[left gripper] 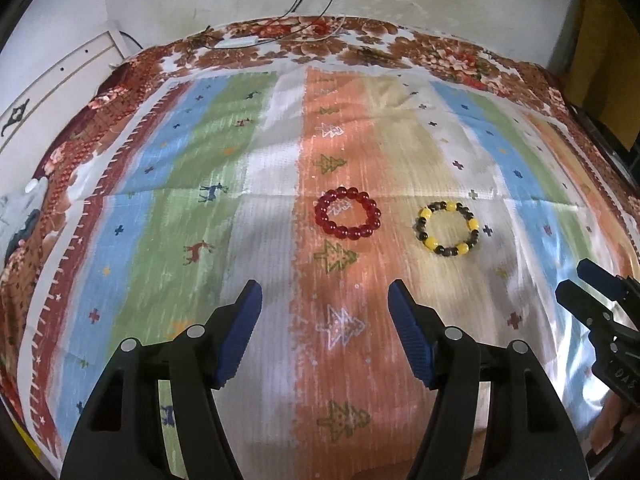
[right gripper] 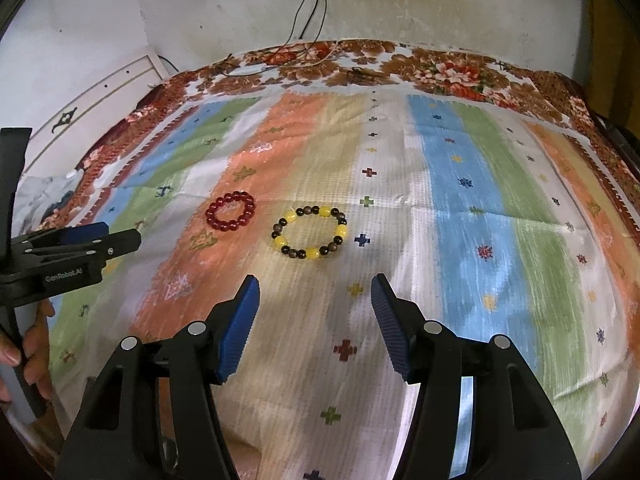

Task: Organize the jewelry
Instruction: 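Move left tool to red bead bracelet while right tool approaches yellow-black bracelet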

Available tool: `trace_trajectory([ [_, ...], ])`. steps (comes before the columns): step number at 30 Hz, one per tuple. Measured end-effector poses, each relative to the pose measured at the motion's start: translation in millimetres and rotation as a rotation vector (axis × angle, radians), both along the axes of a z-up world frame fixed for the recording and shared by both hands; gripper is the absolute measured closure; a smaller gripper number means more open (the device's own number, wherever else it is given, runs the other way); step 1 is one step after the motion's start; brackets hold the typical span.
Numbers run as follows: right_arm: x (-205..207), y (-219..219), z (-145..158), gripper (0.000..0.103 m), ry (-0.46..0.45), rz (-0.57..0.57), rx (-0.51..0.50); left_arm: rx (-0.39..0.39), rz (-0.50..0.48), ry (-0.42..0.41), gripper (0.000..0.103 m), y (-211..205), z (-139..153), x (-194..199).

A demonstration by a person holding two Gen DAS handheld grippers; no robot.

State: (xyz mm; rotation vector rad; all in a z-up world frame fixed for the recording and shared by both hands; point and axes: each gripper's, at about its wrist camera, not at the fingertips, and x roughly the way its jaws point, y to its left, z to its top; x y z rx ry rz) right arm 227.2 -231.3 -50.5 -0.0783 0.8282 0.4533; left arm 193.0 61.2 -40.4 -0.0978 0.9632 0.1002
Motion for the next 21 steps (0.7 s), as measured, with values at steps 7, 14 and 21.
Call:
trace_trajectory([
  [7, 18, 4, -5, 0.045, 0.007, -0.011, -0.012, 0.022, -0.002, 0.017, 0.037, 1, -9, 23],
  [14, 35, 9, -13, 0.045, 0.024, -0.019, -0.014, 0.049, -0.008, 0.021, 0.036, 3, -15, 42],
  [21, 57, 12, -26, 0.045, 0.052, -0.037, -0.023, 0.071, -0.002, 0.041, 0.036, 6, -27, 64],
])
